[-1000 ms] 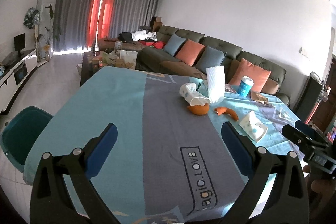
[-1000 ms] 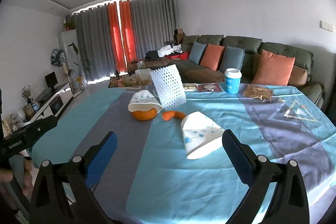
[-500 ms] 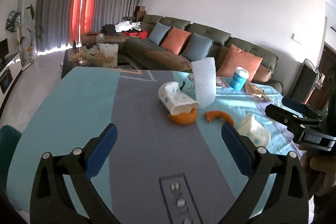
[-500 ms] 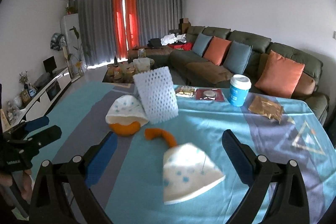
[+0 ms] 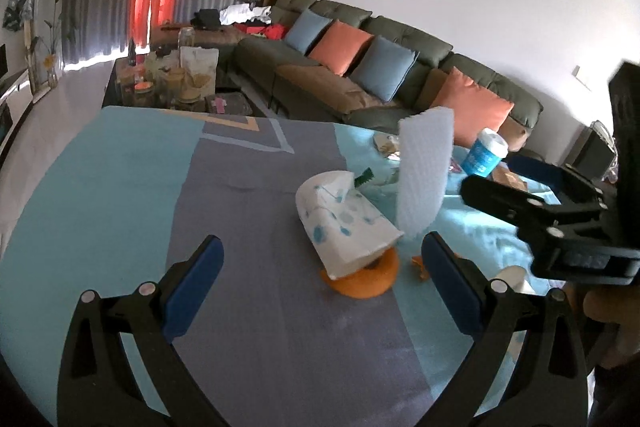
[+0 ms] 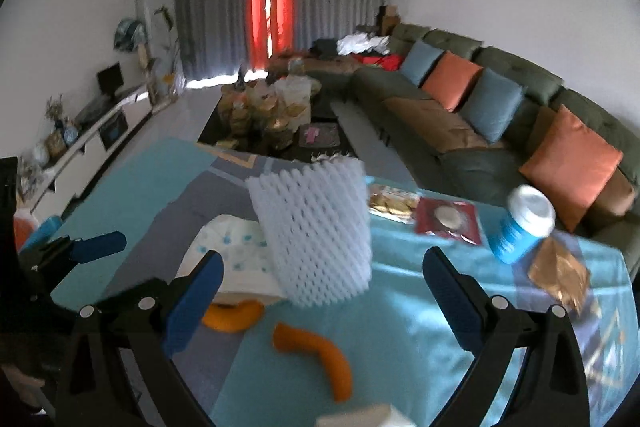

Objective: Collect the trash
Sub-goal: 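Grasp the white foam net with the right gripper while the left grasps a paper cup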

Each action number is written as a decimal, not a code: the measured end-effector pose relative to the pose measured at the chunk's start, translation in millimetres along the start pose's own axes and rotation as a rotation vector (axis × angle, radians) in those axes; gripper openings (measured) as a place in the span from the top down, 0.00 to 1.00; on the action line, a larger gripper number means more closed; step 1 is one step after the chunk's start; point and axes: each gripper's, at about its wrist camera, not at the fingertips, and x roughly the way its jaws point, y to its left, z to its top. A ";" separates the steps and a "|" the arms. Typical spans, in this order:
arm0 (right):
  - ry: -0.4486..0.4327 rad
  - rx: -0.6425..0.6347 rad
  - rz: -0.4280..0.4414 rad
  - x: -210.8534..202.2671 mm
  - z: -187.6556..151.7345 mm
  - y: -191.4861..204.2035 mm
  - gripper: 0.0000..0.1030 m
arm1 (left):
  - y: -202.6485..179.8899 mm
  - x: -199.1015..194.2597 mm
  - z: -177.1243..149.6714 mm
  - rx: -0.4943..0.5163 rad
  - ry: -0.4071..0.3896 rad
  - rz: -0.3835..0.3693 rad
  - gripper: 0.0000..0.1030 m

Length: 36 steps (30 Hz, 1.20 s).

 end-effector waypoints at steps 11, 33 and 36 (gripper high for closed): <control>0.062 -0.008 0.002 42.7 24.9 -3.8 0.13 | 6.2 56.7 15.2 -0.028 0.104 -0.035 0.05; 0.043 0.057 0.079 26.9 14.0 -24.0 0.90 | -4.8 79.4 9.1 -0.024 0.157 -0.067 0.28; 0.024 0.056 0.077 19.7 15.8 -24.3 0.90 | -4.4 82.9 9.1 -0.025 0.165 -0.073 0.36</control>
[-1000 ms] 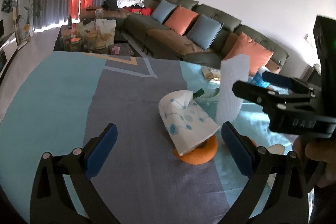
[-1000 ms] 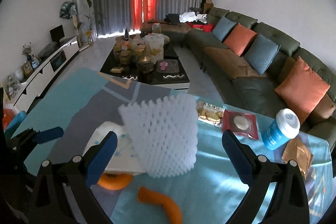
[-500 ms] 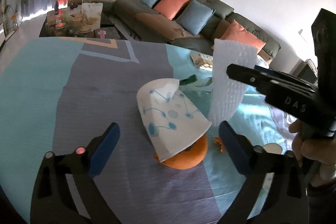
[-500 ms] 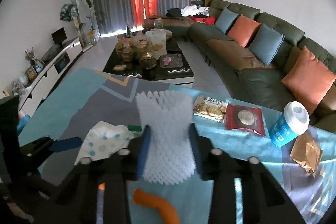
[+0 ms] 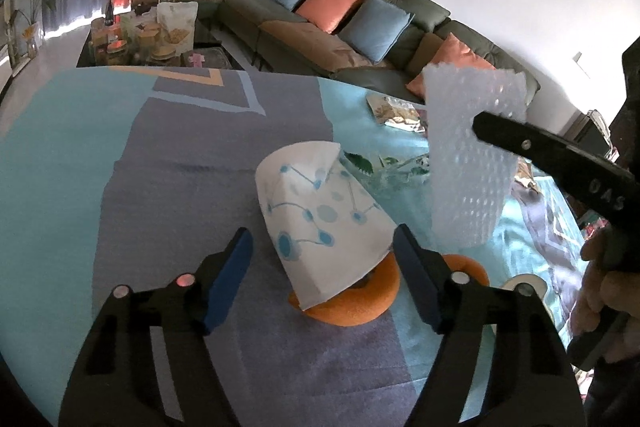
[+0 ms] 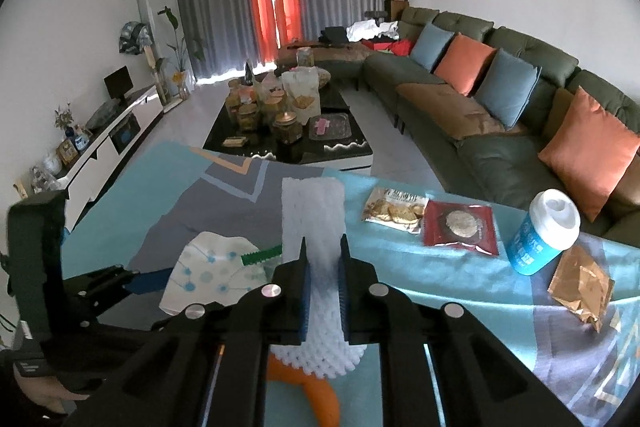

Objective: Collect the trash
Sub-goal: 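Grasp the white foam net with the right gripper while the left grasps a paper cup, then carry the foam net and paper cup to the teal bin and open both grippers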

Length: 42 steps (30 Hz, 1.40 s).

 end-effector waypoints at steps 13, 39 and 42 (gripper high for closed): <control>-0.022 -0.004 0.009 -14.0 2.4 0.0 0.90 | 12.9 0.3 1.2 -0.064 0.010 -0.058 0.63; -0.076 0.006 0.012 -46.0 4.1 5.3 0.90 | -3.2 -76.1 6.8 -0.006 -0.206 -0.046 0.80; -0.092 0.007 0.025 -55.2 -0.5 15.0 0.90 | -3.9 -96.6 6.0 0.010 -0.246 -0.023 0.80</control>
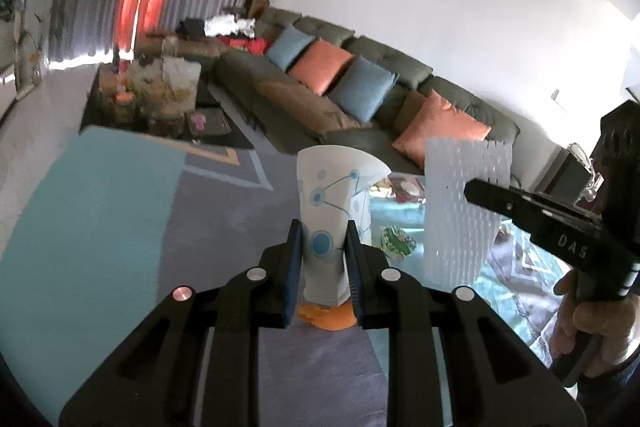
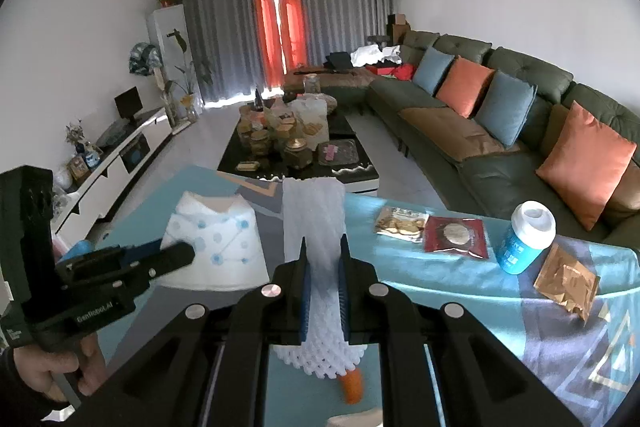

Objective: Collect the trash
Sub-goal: 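Carry the foam net and paper cup to the teal bin and open both grippers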

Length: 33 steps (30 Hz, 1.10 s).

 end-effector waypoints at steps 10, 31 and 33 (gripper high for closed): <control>-0.060 0.011 0.061 -29.9 -15.7 35.3 0.90 | 9.4 -86.2 -1.7 0.048 -0.103 0.089 0.80; -0.120 -0.076 0.286 -60.8 -30.0 159.3 0.90 | 65.4 -254.2 -42.0 0.010 -0.235 0.299 0.79; -0.117 -0.088 0.308 -59.6 -30.2 171.8 0.90 | 76.3 -267.9 -46.9 -0.007 -0.240 0.325 0.79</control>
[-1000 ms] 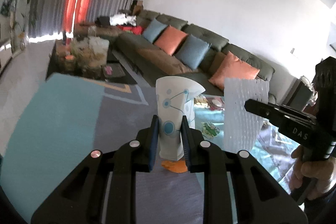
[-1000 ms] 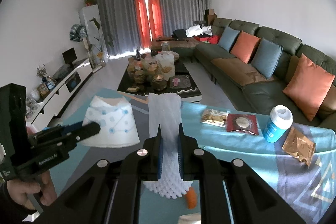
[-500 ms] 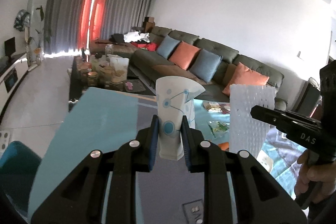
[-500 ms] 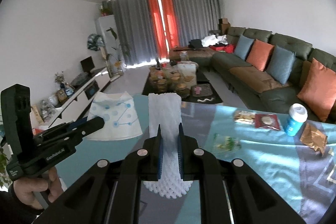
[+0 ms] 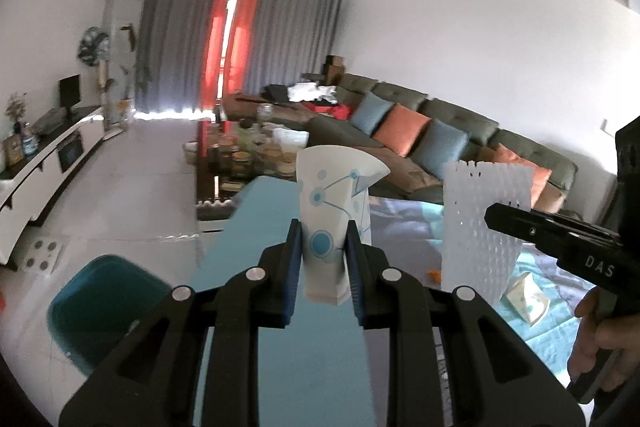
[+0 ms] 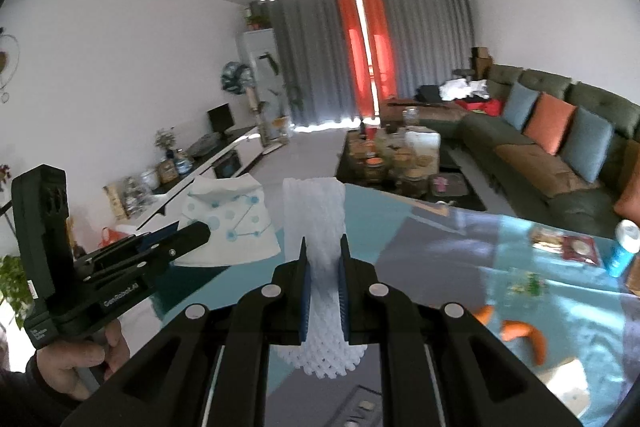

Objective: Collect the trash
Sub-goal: 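Carry the foam net and paper cup to the teal bin and open both grippers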

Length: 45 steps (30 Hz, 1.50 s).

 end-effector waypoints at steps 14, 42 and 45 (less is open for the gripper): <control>0.051 -0.060 0.176 59.1 5.6 77.1 0.90 | 124.2 -83.0 -26.7 -0.059 0.014 0.241 0.79; 0.322 -0.197 0.316 230.5 10.2 194.5 0.90 | 292.3 -2.9 -49.4 -0.148 0.224 0.477 0.78; 0.352 -0.208 0.309 245.5 5.8 200.3 0.90 | 302.1 15.2 -55.3 -0.152 0.256 0.486 0.78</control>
